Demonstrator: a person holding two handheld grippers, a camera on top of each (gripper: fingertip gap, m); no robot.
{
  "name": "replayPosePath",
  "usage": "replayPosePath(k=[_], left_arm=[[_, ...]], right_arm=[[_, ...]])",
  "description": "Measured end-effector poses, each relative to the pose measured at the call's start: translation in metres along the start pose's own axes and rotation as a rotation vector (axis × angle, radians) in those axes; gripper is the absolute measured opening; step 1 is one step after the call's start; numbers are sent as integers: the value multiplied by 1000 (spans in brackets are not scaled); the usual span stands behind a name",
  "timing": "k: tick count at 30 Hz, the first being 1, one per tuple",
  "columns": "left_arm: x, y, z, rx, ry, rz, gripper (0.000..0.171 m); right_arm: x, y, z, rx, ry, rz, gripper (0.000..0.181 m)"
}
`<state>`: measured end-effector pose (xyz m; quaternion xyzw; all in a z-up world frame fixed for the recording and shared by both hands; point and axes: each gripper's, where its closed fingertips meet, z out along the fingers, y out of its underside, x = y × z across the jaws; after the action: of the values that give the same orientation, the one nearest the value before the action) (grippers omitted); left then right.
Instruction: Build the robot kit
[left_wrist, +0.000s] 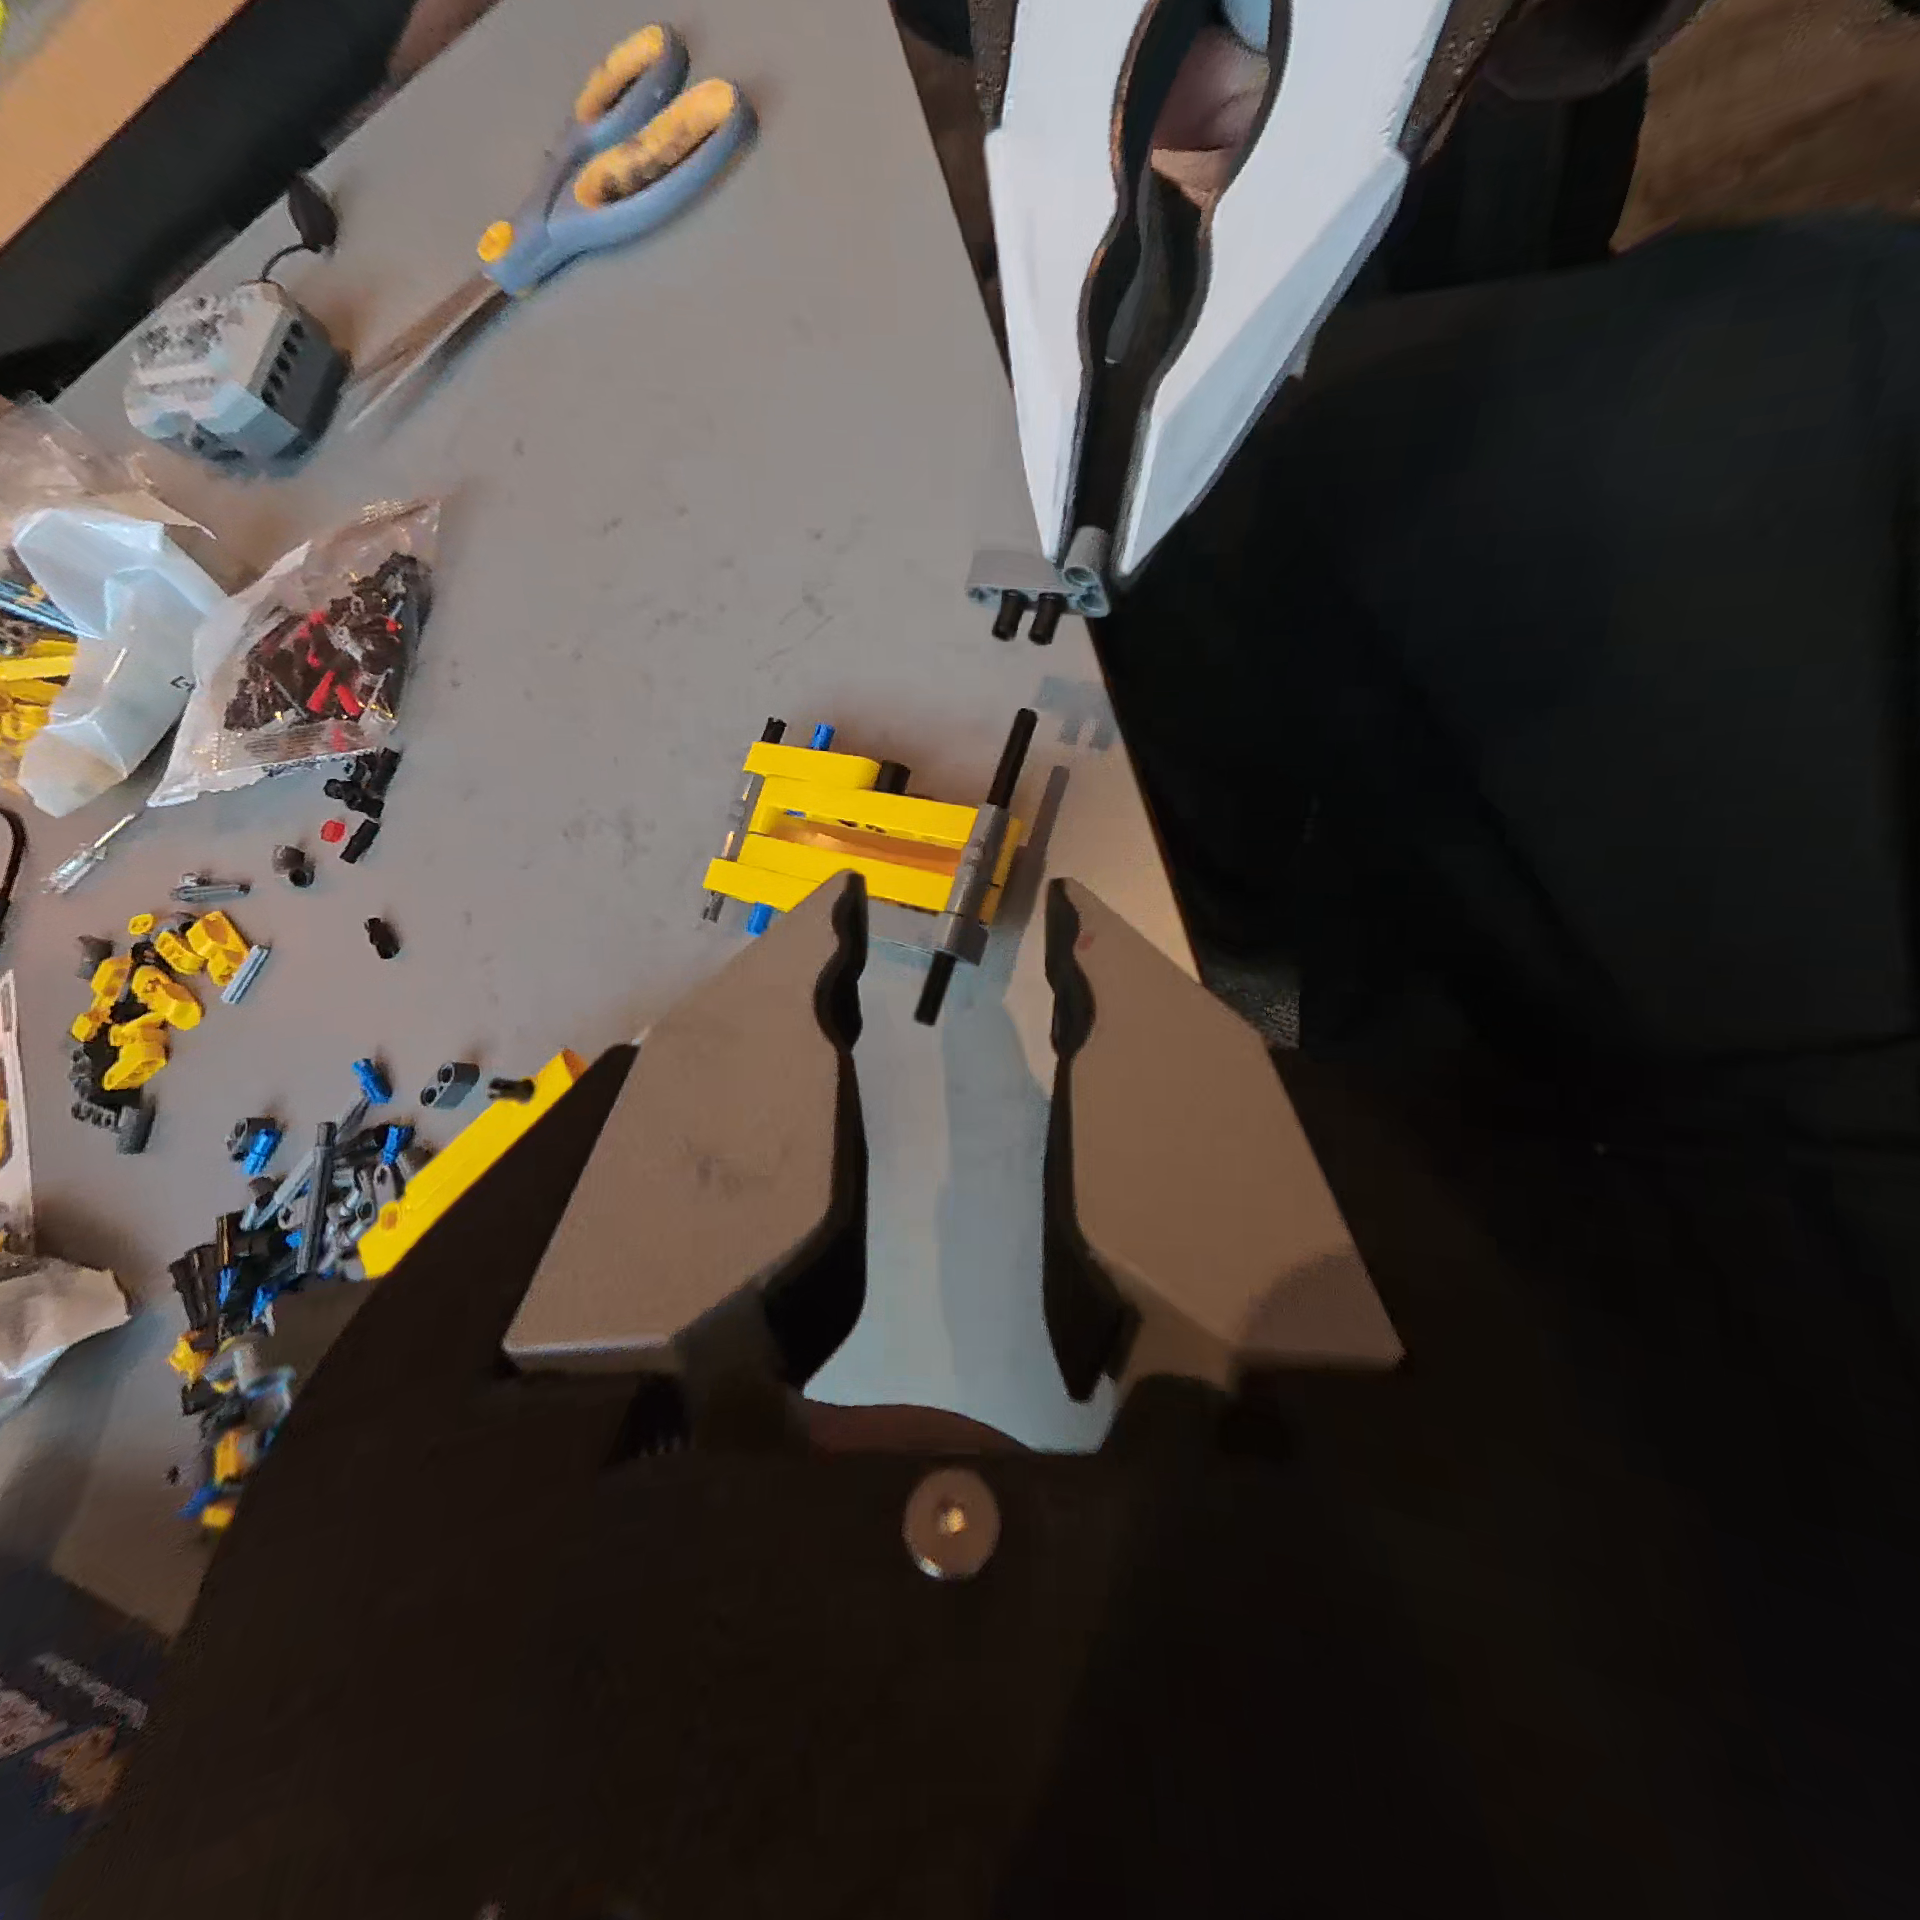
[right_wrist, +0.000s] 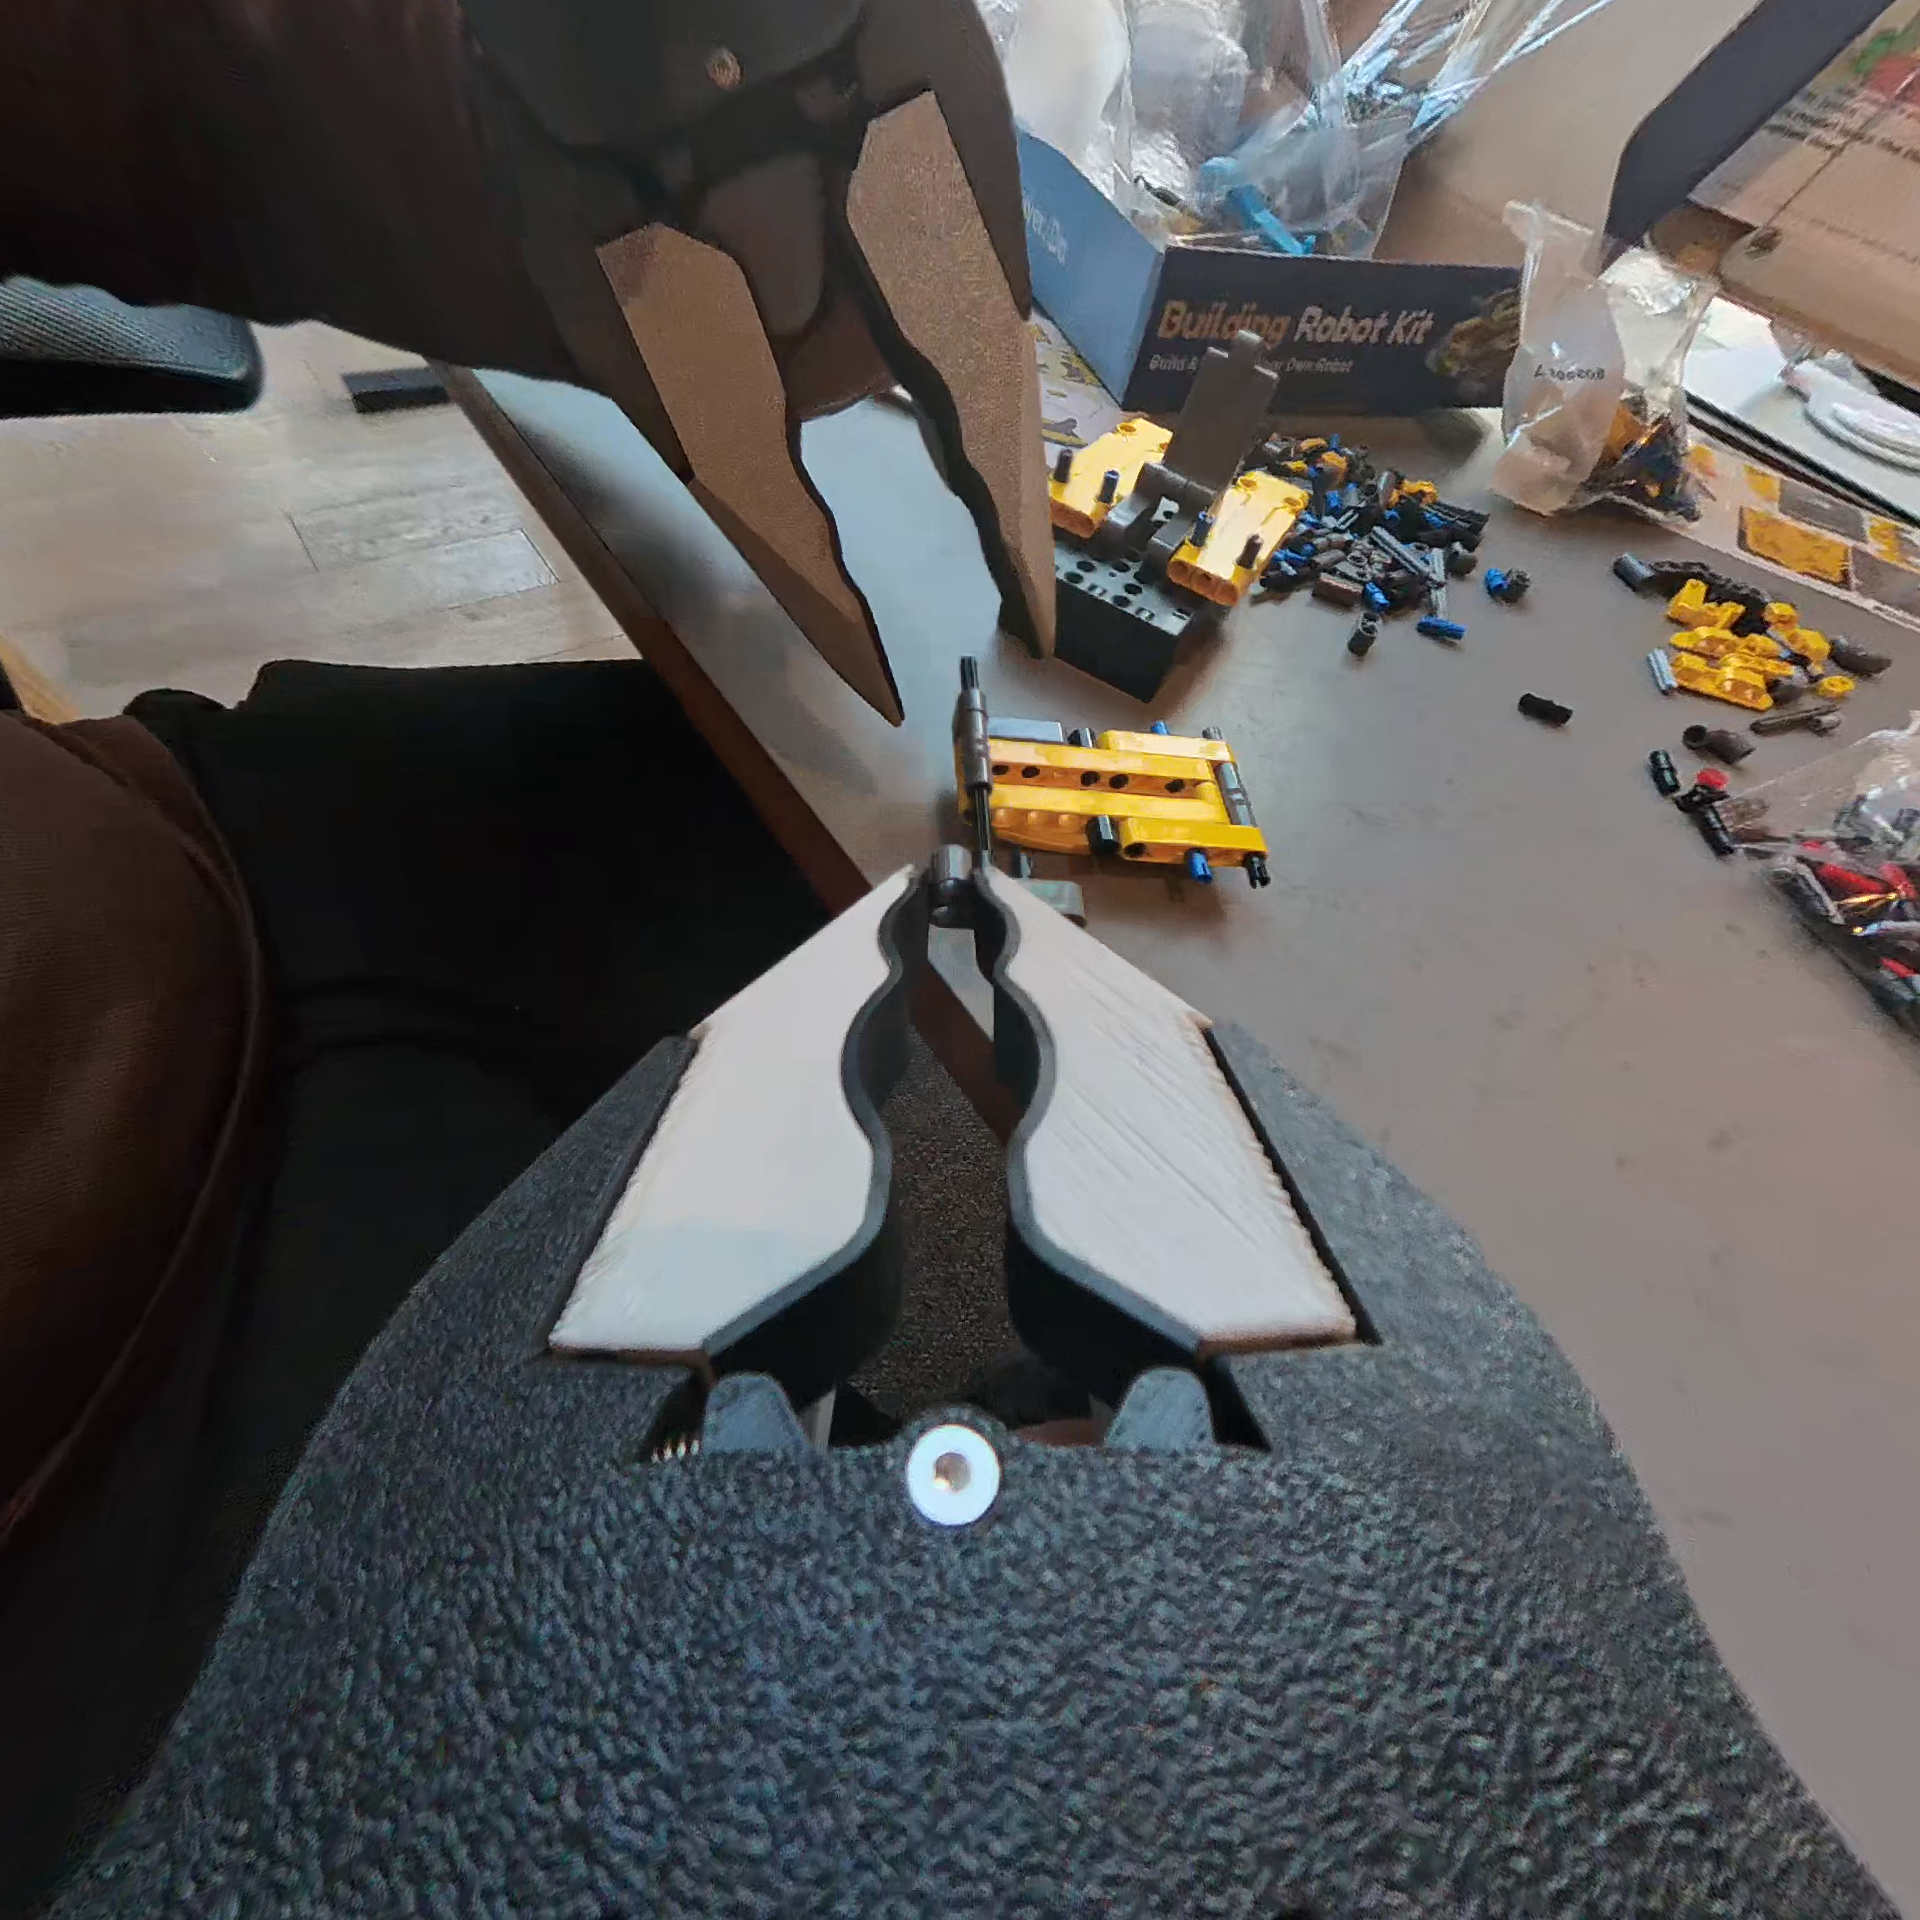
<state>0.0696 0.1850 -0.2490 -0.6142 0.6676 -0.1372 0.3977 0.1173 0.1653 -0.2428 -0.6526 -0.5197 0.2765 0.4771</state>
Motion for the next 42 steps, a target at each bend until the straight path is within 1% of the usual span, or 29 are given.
replayPosePath(k=[6,11,14,17,20,30,33,42], left_arm=[[3,-8,13,11,154,10,23],[2,-1,22,-21,202,14,22],[6,3,23,-26,231,8,14],[8,10,25,-39,235,20,10],[10,10,24,-21,248,16,4],[8,7,29,61,262,-47,4],[9,8,28,76,258,-40,4],[9,8,27,84,278,-34,4]], right_arm=[[6,14,7,-15,-34,81,7],[11,18,11,1,-34,92,6],[15,15,12,28,-39,116,7],[13,13,14,43,-53,118,6],[11,15,17,34,-62,108,7],[12,19,21,30,-67,111,6],[11,19,22,29,-74,102,6],[5,19,25,-6,-77,-25,6]])
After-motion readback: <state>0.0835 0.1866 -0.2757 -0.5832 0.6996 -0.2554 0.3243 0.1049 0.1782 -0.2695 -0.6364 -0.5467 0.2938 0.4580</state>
